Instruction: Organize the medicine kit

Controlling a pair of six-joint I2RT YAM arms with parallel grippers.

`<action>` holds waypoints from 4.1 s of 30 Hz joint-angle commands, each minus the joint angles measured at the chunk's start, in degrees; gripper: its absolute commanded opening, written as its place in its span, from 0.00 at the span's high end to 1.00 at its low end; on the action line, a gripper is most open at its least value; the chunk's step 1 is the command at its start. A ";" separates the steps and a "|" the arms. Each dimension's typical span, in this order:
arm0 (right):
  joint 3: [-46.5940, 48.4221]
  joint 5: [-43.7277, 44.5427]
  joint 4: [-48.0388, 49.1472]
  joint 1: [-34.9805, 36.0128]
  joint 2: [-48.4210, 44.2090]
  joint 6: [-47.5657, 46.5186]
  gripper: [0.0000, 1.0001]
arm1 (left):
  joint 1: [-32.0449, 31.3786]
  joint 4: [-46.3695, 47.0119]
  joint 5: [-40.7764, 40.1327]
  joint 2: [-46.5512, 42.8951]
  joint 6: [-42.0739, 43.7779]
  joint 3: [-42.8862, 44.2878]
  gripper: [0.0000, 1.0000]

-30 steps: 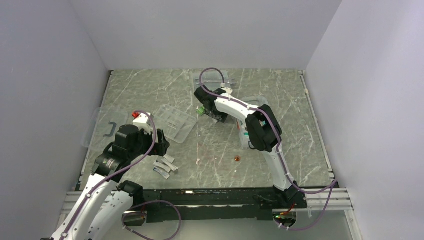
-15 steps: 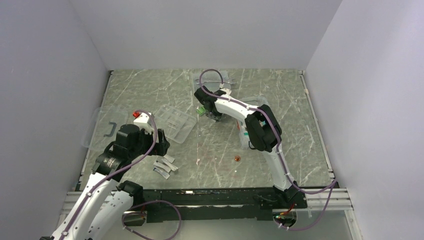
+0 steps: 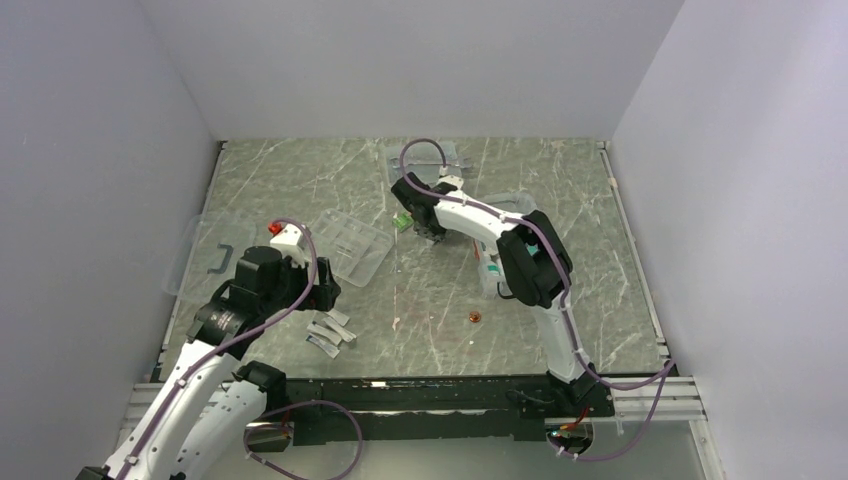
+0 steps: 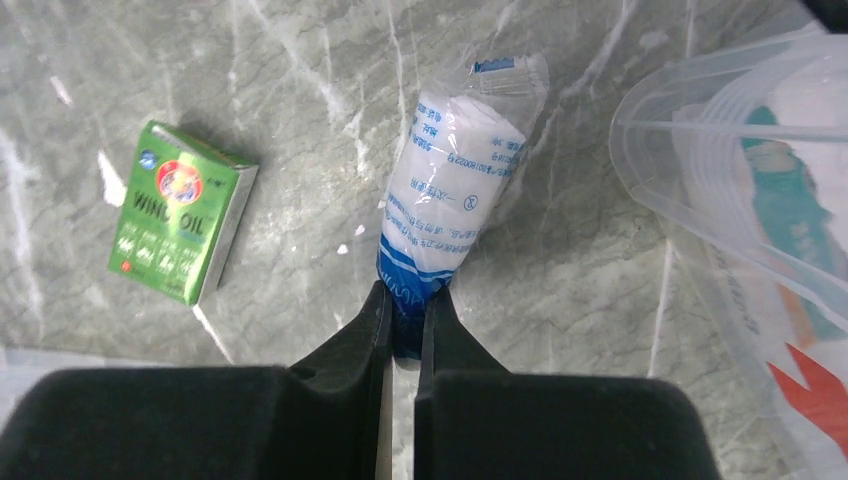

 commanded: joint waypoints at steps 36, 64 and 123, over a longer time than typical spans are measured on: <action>-26.96 -12.33 9.77 -8.76 -48.45 -47.90 1.00 | -0.04 0.57 -2.09 -0.40 0.10 2.72 0.01; -41.55 -23.59 20.41 -16.20 -40.38 -48.21 1.00 | -0.04 0.32 -2.58 0.42 0.01 2.86 0.01; -18.74 -30.93 16.19 -11.37 -50.23 -46.69 0.35 | -0.03 0.58 -2.02 -0.20 0.19 2.89 0.01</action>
